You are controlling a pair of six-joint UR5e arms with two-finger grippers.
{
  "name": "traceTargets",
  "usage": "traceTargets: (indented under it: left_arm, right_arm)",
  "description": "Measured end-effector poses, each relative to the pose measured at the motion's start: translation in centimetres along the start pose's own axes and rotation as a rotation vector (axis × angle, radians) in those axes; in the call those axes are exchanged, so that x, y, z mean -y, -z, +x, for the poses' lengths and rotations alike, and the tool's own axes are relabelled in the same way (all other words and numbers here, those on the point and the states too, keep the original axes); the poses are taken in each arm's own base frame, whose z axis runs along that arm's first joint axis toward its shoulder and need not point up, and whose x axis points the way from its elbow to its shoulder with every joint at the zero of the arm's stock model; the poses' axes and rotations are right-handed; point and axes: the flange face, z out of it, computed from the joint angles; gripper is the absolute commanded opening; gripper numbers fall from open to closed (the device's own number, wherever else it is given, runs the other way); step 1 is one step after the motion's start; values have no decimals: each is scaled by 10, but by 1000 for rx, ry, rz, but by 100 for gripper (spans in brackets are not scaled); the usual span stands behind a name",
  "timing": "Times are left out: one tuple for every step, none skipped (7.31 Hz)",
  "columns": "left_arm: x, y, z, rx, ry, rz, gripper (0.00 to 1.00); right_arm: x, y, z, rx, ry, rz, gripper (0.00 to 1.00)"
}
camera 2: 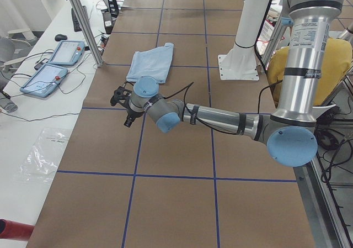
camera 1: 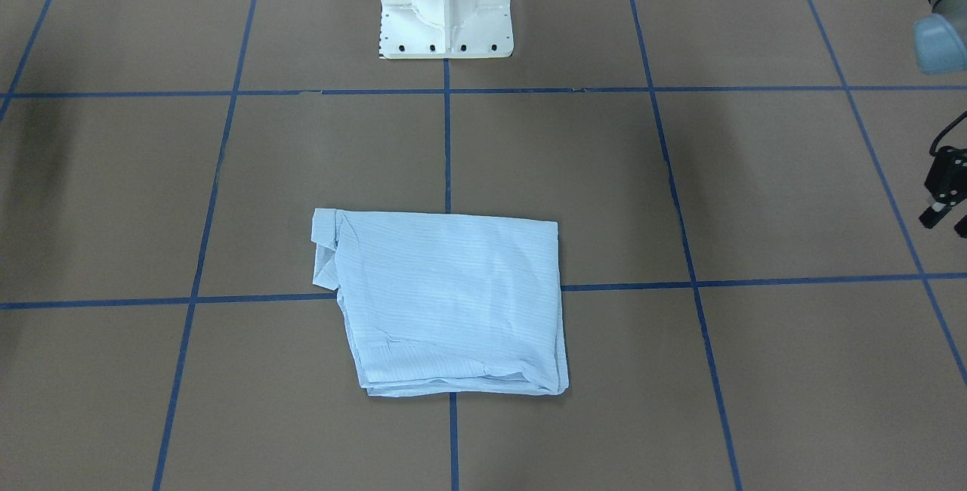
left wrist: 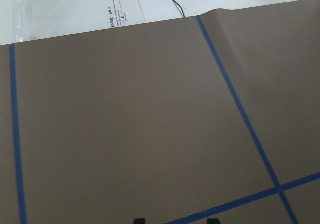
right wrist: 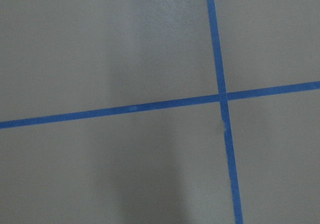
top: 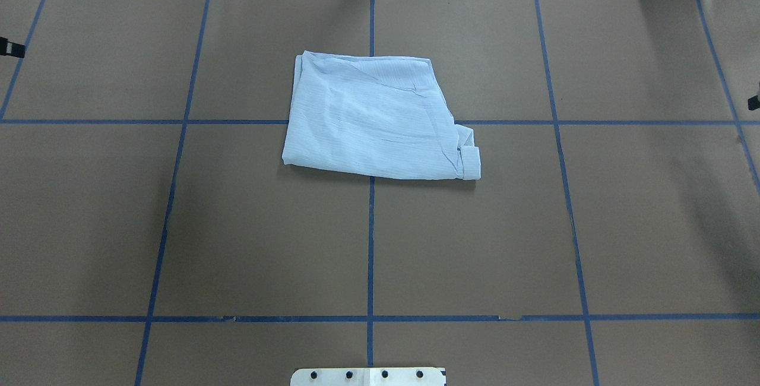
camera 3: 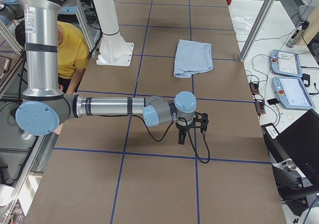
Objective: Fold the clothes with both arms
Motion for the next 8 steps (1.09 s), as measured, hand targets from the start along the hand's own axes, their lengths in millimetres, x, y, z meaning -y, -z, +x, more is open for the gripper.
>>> traceTargets:
  left_arm:
    - [-16,10,-21,32,-43,-43,53]
    - [-31,14,-35,49,-58,-80,55]
    - [-45,15,-43,57,-51,-110,58]
    - [-55,14,-48,57,-35,-137,59]
    - [-67,15,-48,40,-11,-165,61]
    - [-79,21,-42,16,8,-182,65]
    - [-91,33,-32,2,18,-187,87]
    - [-100,42,-25,-3,26,-191,100]
  right_arm:
    - [-4,2,10,-5,18,-13,100]
    - [-5,6,15,-12,29,-25,100]
    - [-5,9,13,-20,36,-35,100]
    - [-6,13,7,-26,39,-43,100]
    - [-6,15,2,-31,40,-50,100]
    - [-4,17,-2,-36,44,-50,100]
    - [1,18,-7,-54,54,-43,100]
    - [7,18,-12,-77,68,-33,100]
